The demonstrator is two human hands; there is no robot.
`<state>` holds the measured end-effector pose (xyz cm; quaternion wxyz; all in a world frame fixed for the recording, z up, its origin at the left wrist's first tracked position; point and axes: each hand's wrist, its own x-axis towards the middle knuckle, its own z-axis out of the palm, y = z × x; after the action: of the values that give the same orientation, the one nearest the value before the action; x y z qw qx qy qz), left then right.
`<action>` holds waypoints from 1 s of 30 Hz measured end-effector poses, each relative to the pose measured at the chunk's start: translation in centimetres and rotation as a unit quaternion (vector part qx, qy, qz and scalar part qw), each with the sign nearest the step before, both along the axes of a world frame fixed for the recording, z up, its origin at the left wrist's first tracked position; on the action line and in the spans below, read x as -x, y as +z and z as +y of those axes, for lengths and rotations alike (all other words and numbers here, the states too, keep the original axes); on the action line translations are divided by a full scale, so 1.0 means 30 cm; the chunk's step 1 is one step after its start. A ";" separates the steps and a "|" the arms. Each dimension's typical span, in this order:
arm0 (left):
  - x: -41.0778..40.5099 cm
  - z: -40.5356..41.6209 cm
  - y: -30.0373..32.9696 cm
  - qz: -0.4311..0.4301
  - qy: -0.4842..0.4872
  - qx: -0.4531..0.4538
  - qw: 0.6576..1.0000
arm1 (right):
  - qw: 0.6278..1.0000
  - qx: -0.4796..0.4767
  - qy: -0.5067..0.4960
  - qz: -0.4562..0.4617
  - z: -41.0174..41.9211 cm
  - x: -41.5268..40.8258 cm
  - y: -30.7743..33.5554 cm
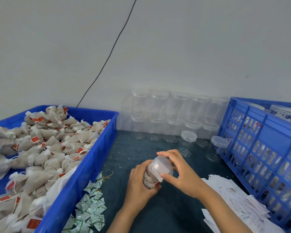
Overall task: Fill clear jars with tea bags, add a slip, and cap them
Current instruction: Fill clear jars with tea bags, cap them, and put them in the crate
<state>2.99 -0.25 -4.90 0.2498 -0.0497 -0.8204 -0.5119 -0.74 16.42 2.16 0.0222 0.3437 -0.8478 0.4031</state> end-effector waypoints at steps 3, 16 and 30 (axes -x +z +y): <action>0.005 -0.003 -0.004 -0.007 -0.009 -0.006 1.000 | 0.999 -0.013 0.021 -0.022 0.008 0.009 0.014; 0.004 -0.014 0.012 -0.038 -0.053 -0.206 0.976 | 0.982 0.075 0.061 -0.164 0.010 0.023 0.057; -0.006 -0.036 0.069 -0.097 -0.118 -0.480 0.864 | 0.984 0.118 0.077 -0.107 -0.066 -0.007 0.040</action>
<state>3.17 -1.33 -2.82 0.0998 0.0295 -0.4815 -0.8703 -0.52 14.43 3.35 -0.0591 0.3580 -0.7631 0.5348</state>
